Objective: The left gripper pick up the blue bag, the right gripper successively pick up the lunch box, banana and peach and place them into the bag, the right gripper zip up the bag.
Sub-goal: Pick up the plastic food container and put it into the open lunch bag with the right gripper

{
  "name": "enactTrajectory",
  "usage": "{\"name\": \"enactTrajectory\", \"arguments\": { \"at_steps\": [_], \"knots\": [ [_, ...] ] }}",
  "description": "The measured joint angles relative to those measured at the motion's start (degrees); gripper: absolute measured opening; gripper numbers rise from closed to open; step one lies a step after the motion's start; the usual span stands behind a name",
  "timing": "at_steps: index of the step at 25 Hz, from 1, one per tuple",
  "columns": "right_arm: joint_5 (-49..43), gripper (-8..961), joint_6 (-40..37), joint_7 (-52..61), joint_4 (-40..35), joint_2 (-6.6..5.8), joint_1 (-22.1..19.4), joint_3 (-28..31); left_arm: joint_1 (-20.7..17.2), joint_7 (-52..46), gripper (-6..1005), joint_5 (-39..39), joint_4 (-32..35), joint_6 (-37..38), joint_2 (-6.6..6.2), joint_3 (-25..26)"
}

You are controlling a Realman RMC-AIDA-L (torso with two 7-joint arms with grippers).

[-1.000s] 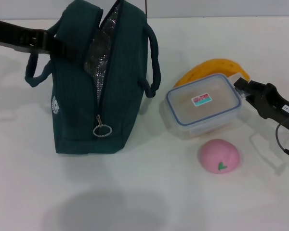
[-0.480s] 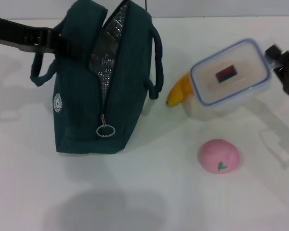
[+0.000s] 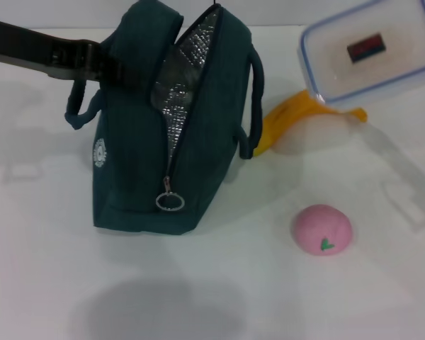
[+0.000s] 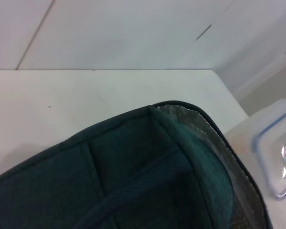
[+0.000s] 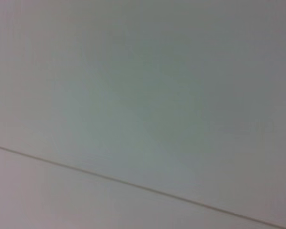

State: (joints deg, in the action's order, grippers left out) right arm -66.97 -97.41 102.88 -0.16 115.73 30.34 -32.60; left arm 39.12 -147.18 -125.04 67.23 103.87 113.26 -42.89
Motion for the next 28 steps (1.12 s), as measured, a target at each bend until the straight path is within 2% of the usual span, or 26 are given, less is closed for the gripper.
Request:
{"name": "enactTrajectory", "arguments": {
  "at_steps": [5,10,17,22,28],
  "knots": [
    [1.1,145,-1.3,3.0,-1.1,0.2,3.6,0.0,0.8,-0.4,35,0.1,0.0,0.0,0.64,-0.4],
    [1.1,154,-1.5,4.2,-0.3,0.42,9.8,-0.1,1.3,-0.7,35,-0.1,0.0,-0.3,1.2,-1.8],
    [0.7,167,0.7,4.2,1.7,0.45,16.2,-0.7,2.0,-0.6,35,0.0,-0.1,-1.0,2.17,-3.0],
    [-0.9,177,3.2,3.3,2.5,0.46,17.5,-1.4,2.4,-0.3,35,0.2,-0.1,-1.1,2.88,-3.0],
    [-5.0,189,7.9,1.0,2.8,0.45,16.7,-2.6,1.5,-0.1,35,2.1,-0.1,-1.1,2.73,-2.7]
  ]
}}
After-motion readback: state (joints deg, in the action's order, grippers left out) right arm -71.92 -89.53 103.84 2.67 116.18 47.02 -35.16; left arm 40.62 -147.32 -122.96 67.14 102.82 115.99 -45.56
